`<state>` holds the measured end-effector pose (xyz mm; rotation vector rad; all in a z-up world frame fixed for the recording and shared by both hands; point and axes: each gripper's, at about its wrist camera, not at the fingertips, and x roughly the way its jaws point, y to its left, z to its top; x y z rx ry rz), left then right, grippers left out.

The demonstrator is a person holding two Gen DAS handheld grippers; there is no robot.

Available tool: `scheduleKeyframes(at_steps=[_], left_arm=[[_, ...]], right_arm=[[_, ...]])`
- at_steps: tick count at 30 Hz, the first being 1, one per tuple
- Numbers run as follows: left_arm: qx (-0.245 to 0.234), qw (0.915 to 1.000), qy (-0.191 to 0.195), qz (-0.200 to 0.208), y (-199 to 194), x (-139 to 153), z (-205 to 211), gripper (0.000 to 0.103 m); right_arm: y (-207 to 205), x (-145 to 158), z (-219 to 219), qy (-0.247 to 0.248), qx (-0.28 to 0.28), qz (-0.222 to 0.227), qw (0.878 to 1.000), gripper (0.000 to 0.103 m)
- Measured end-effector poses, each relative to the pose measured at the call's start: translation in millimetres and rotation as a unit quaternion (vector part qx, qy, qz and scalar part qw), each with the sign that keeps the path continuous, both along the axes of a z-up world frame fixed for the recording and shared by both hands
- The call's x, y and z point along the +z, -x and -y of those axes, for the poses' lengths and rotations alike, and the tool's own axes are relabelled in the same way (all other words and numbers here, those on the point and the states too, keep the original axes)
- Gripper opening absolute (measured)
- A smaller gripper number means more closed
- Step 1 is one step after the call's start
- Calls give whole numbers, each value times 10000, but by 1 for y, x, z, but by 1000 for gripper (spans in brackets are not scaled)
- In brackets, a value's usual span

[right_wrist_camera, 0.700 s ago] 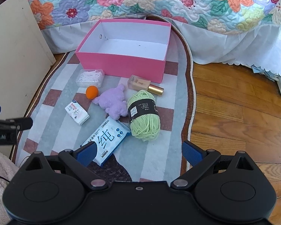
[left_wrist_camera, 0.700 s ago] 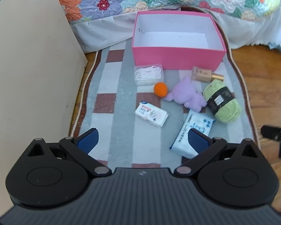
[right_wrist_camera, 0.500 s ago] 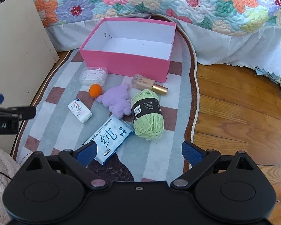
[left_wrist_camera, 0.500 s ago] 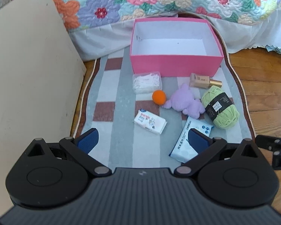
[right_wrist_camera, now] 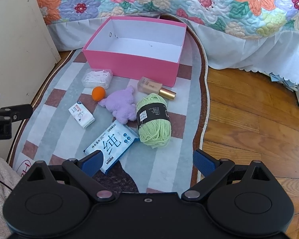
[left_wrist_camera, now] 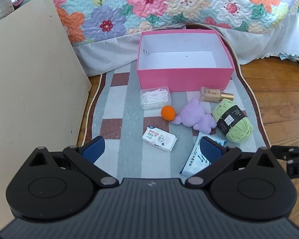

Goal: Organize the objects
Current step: 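Move both grippers toward the blue-and-white wet-wipes pack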

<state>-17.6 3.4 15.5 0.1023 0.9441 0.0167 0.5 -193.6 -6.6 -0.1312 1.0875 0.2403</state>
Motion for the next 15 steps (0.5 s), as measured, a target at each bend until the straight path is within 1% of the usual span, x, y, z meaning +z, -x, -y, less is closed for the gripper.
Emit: scheduleKeyframes(at_steps=[3,7,9,15], left_arm=[[-111,9997,117,-199,0,-4,1,103],[-134,9992,41,-364,0,-9,3,101],[-116,9989,108,-445,0,-11,2,100],[-109,9954,695,-645,1,-13,-2,100]], right_arm=[[0,1,0,11,15,21,10000,99],[0,0,1,-21,21,-4,10000,99],[-1,-1,2,-52,18,-43,10000,99],[-2,-3,4,-83,-2,-97,9999,99]])
